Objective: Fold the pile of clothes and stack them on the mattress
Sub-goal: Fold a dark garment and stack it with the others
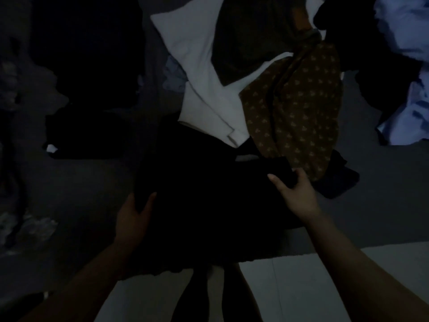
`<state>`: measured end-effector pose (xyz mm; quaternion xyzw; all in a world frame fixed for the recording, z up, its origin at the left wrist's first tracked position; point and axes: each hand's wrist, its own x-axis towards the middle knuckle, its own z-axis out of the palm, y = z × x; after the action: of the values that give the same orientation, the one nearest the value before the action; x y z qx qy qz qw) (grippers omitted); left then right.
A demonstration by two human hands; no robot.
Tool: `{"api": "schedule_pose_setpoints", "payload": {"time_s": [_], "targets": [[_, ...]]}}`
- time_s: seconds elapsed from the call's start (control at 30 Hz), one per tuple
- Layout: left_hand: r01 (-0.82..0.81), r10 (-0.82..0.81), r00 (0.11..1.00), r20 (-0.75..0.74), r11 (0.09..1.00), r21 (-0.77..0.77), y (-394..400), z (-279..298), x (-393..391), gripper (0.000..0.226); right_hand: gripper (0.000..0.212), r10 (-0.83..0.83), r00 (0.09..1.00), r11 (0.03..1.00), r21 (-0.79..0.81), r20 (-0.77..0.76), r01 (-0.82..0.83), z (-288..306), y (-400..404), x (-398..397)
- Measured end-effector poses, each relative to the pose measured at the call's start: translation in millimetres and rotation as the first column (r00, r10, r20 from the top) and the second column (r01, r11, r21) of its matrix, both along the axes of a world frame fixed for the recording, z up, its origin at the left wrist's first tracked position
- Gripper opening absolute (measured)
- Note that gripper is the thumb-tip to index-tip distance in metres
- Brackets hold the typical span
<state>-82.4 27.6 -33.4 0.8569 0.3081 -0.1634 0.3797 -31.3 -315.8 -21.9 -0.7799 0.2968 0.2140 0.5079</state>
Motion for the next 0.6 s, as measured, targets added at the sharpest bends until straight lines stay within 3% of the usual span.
{"api": "schedule_pose_setpoints", "payload": {"time_s": [0.07, 0.1, 0.17, 0.2, 0.27, 0.33, 0.37, 0.43, 0.5, 0.6], "targets": [[-0.072, 0.076, 0.987, -0.139, 0.997, 0.035, 10.1, -15.4, -15.0, 0.049, 0.061, 0.108, 0.991, 0.992, -0.057, -0.080, -0.113, -20.2, 14.0, 3.3], [-0.077, 0.101, 0.977, -0.187, 0.988, 0.133, 10.5, -19.6, -20.8, 0.052, 0.063, 0.115, 0.987, 0.991, -0.058, -0.111, -0.122, -30.0, 17.4, 1.8], [0.060, -0.022, 0.993, -0.112, 0.937, 0.344, 1.9, -21.6, -29.5, 0.053, 0.066, 0.073, 0.984, 0.996, -0.047, -0.165, -0.081, -34.5, 19.7, -5.6], [0.171, -0.175, 0.984, -0.024, 0.915, 0.366, -9.1, -17.6, -32.3, 0.051, 0.066, 0.063, 0.979, 0.997, -0.037, -0.192, -0.071, -30.6, 19.6, -10.9], [0.458, -0.507, 0.857, 0.096, 0.833, 0.310, -39.2, -12.6, -45.6, 0.050, 0.064, 0.099, 0.963, 0.994, -0.016, -0.252, -0.107, -18.3, 17.8, -21.1], [0.676, -0.688, 0.725, -0.020, 0.707, 0.208, -70.9, -15.9, -55.5, 0.055, 0.051, 0.136, 0.959, 0.991, 0.020, -0.247, -0.135, -0.2, 17.7, -26.7], [0.721, -0.705, 0.693, -0.150, 0.680, 0.136, -84.4, -16.9, -54.2, 0.058, 0.044, 0.150, 0.961, 0.988, 0.020, -0.233, -0.150, 8.6, 17.9, -27.0], [0.759, -0.716, 0.645, -0.267, 0.642, 0.110, -102.8, -25.9, -47.4, 0.064, 0.048, 0.208, 0.957, 0.976, -0.018, -0.202, -0.216, 26.3, 21.6, -22.5], [0.772, -0.733, 0.617, -0.286, 0.634, 0.042, -112.4, -40.1, -34.9, 0.059, 0.057, 0.240, 0.955, 0.969, -0.018, -0.174, -0.247, 45.2, 32.0, -15.7], [0.797, -0.765, 0.572, -0.296, 0.604, -0.020, -109.5, -38.7, -20.1, 0.058, 0.046, 0.278, 0.959, 0.958, 0.081, -0.051, -0.274, 72.0, 67.7, -8.1]]}}
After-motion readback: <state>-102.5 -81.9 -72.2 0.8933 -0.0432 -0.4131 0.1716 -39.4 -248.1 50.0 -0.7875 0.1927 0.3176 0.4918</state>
